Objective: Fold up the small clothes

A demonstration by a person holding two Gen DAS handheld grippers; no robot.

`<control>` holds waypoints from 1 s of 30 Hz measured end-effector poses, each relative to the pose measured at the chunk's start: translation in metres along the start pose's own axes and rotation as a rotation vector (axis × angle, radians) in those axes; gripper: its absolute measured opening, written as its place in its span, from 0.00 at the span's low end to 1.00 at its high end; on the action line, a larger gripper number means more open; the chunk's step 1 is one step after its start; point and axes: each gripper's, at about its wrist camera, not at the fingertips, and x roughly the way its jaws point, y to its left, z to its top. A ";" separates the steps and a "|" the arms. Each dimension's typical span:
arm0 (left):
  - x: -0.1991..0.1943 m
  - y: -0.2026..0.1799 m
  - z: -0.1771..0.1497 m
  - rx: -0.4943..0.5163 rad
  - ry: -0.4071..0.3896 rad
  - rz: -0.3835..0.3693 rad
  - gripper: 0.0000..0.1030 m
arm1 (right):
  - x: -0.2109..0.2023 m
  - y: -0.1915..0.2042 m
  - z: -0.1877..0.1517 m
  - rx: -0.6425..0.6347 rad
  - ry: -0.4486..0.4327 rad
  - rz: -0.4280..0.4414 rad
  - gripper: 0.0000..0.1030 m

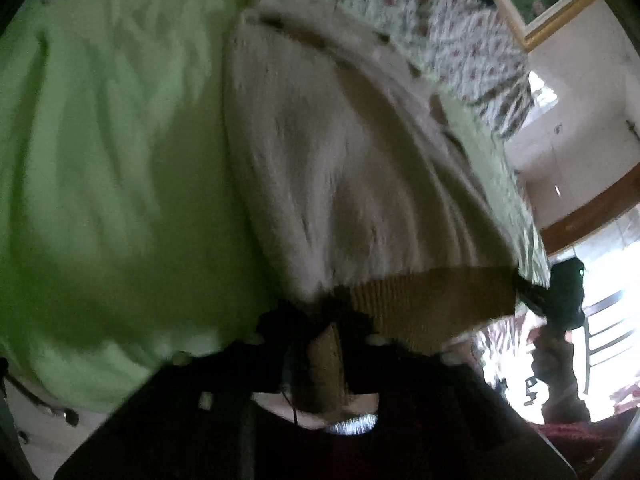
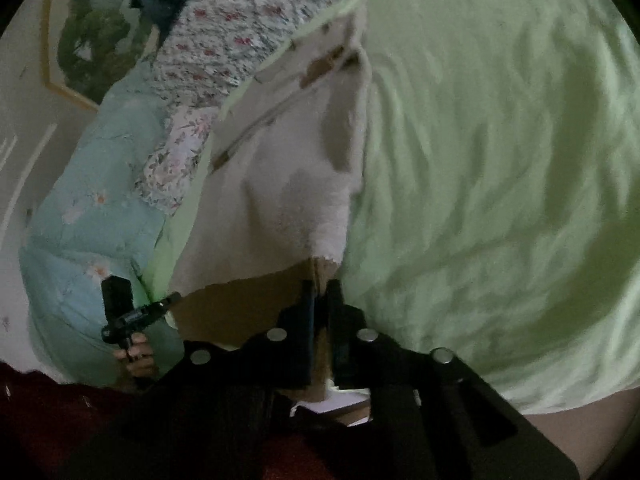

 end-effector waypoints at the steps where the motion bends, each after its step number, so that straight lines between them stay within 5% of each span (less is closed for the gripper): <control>1: 0.002 0.000 -0.002 -0.007 0.010 -0.020 0.38 | 0.003 -0.003 -0.001 0.012 0.002 -0.001 0.11; 6: 0.009 -0.014 0.000 0.030 -0.001 -0.046 0.58 | 0.004 0.001 -0.002 0.023 -0.012 0.058 0.32; 10: 0.017 -0.023 0.003 0.068 -0.011 -0.040 0.56 | 0.010 0.017 0.000 -0.040 -0.006 0.087 0.49; 12: 0.019 -0.029 0.005 0.084 -0.017 -0.034 0.41 | 0.020 0.021 0.003 -0.054 0.005 0.075 0.49; 14: 0.023 -0.032 0.006 0.097 -0.012 -0.021 0.05 | 0.028 0.026 0.005 -0.065 0.006 0.067 0.49; 17: 0.015 -0.033 0.003 0.111 -0.036 -0.007 0.06 | 0.039 0.032 0.007 -0.080 0.038 0.048 0.11; 24: -0.039 -0.027 -0.001 0.092 -0.182 -0.063 0.05 | 0.008 0.020 -0.004 -0.042 0.016 0.089 0.09; 30: -0.061 -0.034 0.015 0.091 -0.252 -0.094 0.05 | -0.002 0.028 0.006 -0.021 -0.049 0.231 0.08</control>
